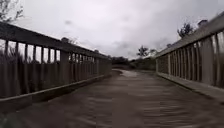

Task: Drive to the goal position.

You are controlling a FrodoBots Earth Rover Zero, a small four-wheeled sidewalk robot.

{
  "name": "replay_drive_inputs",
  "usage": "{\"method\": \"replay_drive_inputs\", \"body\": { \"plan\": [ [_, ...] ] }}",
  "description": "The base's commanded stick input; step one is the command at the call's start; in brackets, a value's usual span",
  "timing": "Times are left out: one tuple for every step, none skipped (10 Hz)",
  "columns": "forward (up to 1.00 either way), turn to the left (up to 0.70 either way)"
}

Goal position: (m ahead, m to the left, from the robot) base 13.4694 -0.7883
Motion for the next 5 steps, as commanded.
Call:
{"method": "replay_drive_inputs", "body": {
  "plan": [
    [0.85,0.0],
    [0.85,0.0],
    [0.85,0.0],
    [0.85,0.0],
    [0.85,0.0]
  ]
}}
